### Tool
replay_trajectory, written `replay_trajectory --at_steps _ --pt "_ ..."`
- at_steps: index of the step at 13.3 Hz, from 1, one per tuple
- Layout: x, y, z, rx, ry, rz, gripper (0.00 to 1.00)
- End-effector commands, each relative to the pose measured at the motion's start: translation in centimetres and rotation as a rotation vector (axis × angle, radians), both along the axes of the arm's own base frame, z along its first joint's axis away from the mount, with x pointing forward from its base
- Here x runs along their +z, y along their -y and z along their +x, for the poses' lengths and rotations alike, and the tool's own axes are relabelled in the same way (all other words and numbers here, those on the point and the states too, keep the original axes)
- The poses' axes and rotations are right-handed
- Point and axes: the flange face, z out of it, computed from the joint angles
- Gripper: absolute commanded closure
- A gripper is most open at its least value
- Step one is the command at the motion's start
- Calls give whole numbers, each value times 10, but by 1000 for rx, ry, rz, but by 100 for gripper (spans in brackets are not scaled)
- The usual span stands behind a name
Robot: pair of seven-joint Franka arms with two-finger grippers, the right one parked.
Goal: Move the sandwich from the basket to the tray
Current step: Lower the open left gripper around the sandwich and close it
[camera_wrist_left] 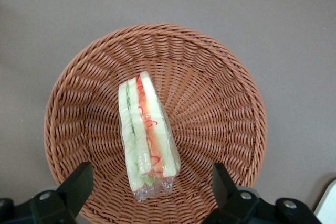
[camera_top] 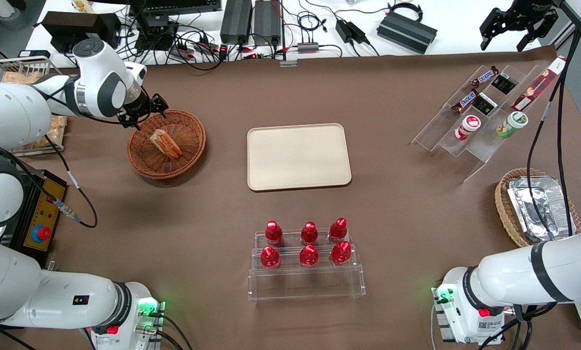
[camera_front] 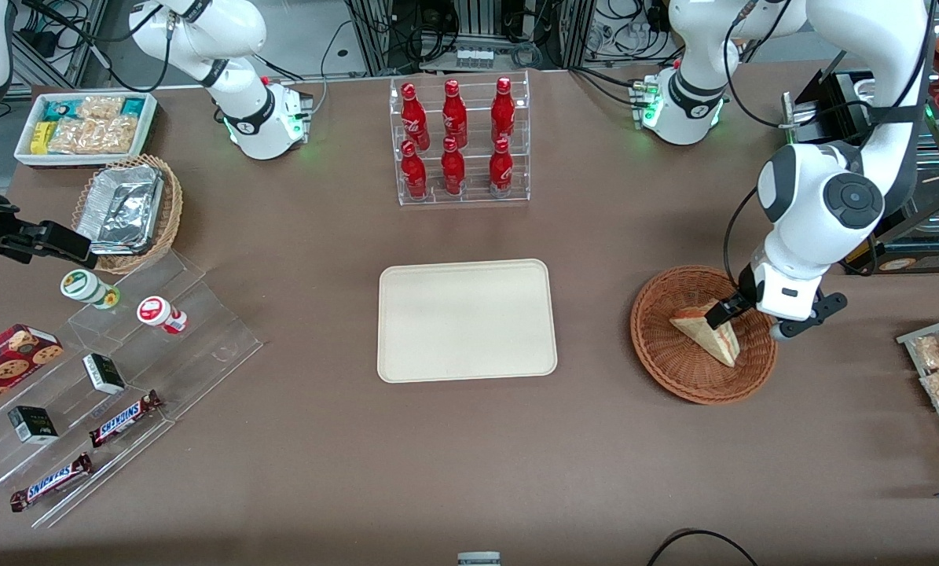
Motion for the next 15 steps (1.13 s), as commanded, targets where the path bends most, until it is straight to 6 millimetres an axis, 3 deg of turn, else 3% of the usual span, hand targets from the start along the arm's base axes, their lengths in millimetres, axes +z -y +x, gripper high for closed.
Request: replay_trajectory --at_steps 1,10,14,15 --pt "-10 -1 -1 90 23 -9 0" --pt "-56 0 -1 139 -22 -8 0" --pt "-85 0 -4 139 -41 -7 0" --pt "-89 0 -4 139 -39 -7 7"
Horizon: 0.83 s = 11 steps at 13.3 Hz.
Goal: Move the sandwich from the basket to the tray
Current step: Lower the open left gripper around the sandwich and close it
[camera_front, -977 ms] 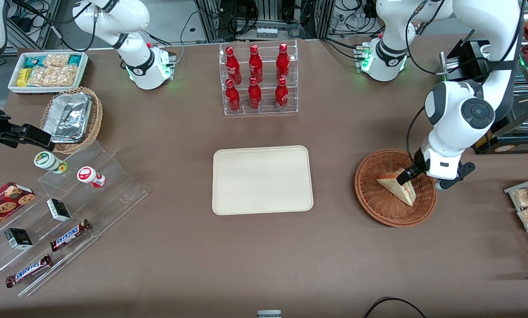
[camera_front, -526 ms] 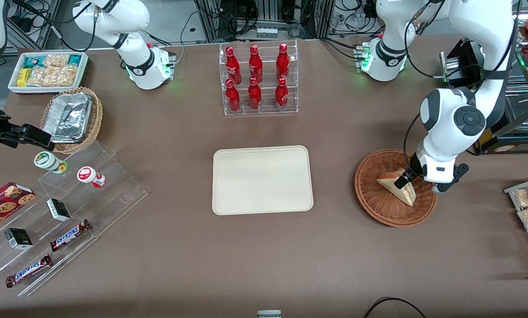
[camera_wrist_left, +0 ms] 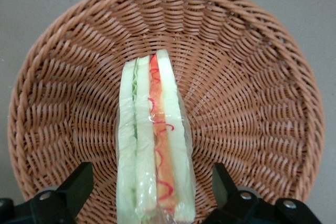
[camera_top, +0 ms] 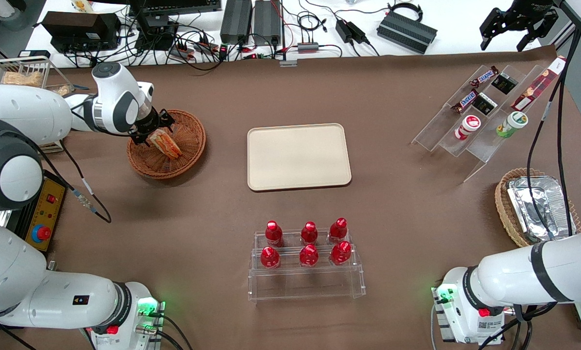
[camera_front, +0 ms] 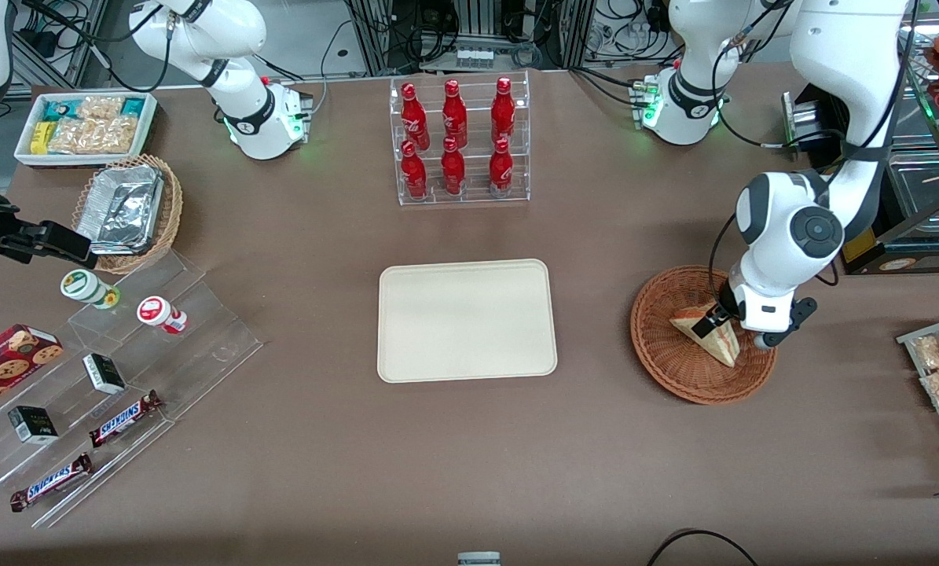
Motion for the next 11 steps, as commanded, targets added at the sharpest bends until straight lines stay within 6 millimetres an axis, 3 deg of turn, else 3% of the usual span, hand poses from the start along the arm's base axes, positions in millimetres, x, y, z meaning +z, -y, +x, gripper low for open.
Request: replay_trajectory --at_steps 1,2,3,4,7,10,11 --pt "-11 0 0 18 12 0 29" --pt "-10 0 0 16 9 1 66" --pt "-9 1 1 16 9 1 95" --pt "-5 1 2 13 12 1 100" --pt "18 3 5 -1 17 4 100" --pt "80 13 25 -13 -36 17 100" --pt "103 29 32 -38 -74 21 100"
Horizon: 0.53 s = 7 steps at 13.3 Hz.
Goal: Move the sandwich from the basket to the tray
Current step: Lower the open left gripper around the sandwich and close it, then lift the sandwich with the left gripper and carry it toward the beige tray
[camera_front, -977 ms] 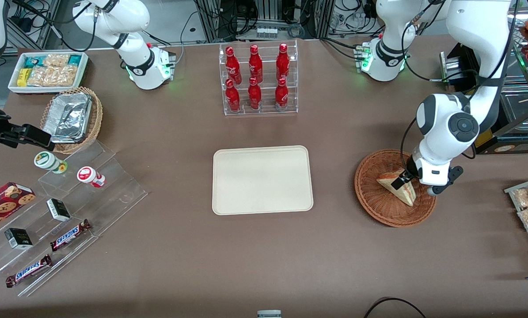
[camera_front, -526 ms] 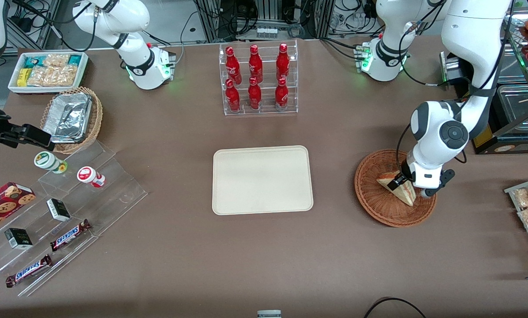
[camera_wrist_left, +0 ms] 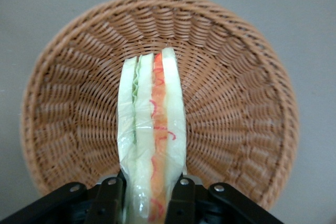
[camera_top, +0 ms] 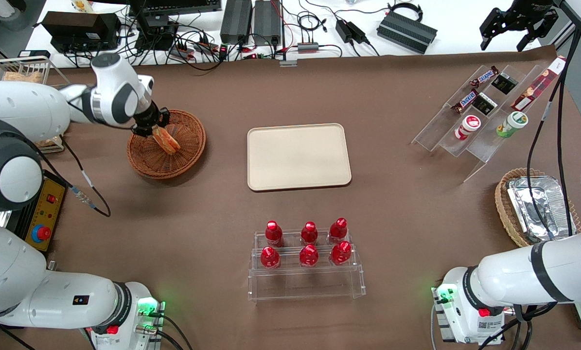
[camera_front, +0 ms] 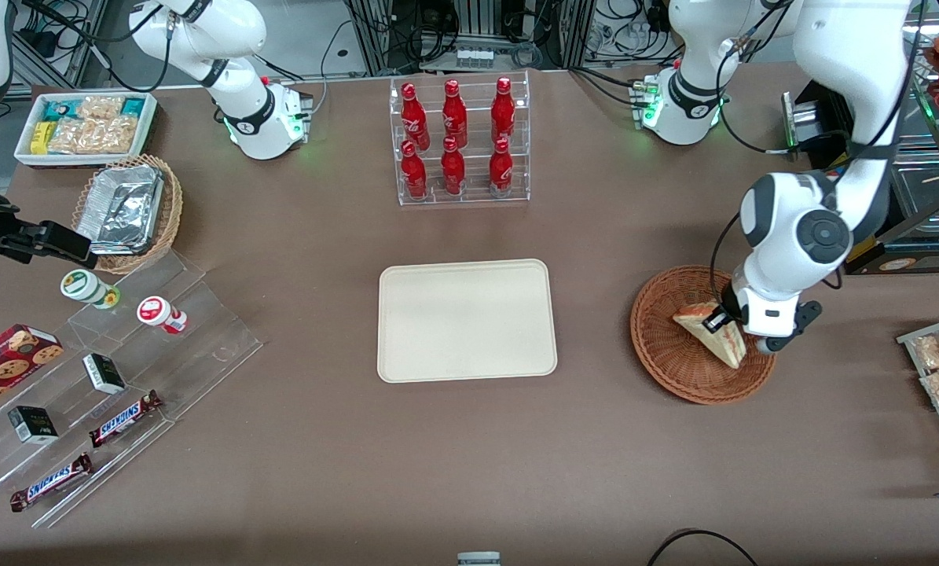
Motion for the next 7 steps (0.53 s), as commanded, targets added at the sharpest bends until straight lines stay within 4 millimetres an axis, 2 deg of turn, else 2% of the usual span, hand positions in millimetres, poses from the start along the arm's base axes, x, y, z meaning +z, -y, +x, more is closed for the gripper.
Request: replay_trajectory --at_steps 1,2,3,7 --pt "72 37 20 -48 -50 15 100" --pt "90 60 26 -80 -55 12 100" --pt "99 83 26 -139 -46 11 100" --pt "96 190 8 -324 -28 9 100"
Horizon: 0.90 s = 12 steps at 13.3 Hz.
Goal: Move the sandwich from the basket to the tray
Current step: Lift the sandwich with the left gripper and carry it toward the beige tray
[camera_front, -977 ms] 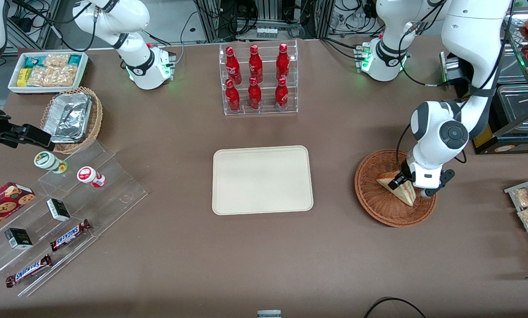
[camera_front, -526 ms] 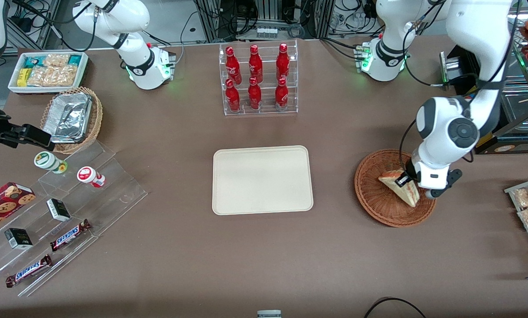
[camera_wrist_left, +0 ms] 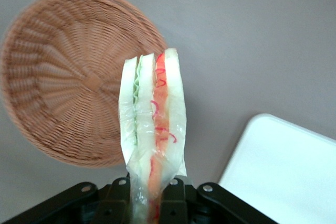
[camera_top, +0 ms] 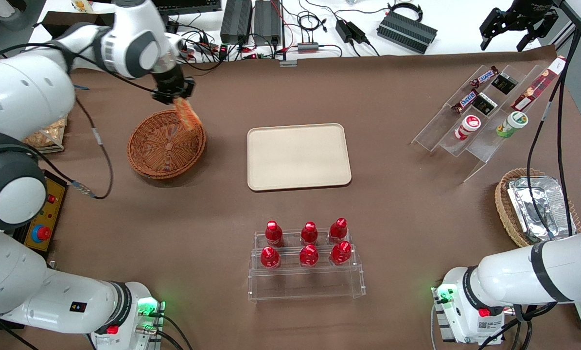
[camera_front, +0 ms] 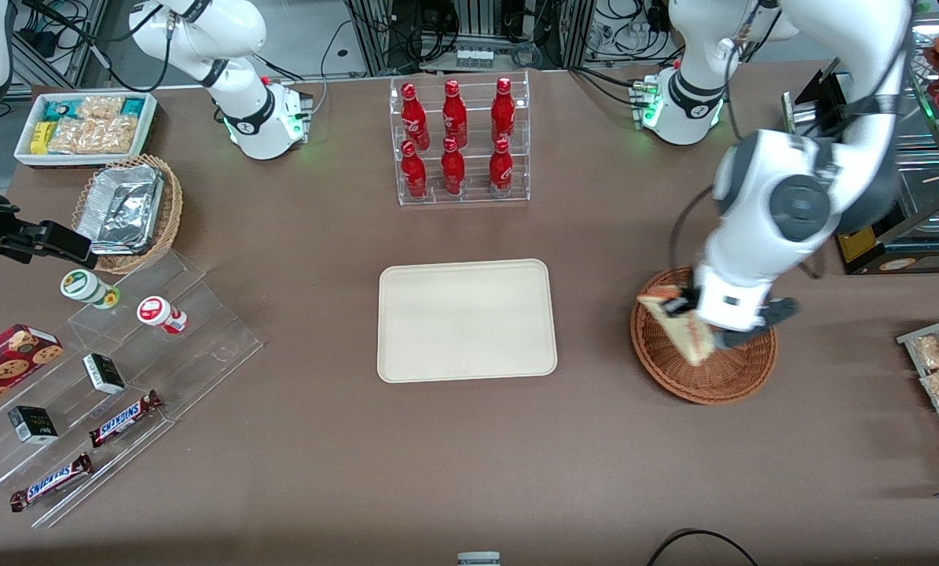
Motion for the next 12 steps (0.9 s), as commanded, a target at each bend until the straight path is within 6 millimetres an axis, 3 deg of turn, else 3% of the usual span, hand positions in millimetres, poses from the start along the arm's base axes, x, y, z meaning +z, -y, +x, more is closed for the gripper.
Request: replay_trajectory --at_steps 1,4,6,11,12 --pt "-12 64 -2 -101 -2 11 100" --pt "-30 146 -9 -171 -6 0 100" --pt "-55 171 -17 -160 -18 16 100" --pt "-91 248 -37 -274 52 -43 100" --pt "-99 254 -38 -285 53 -45 100"
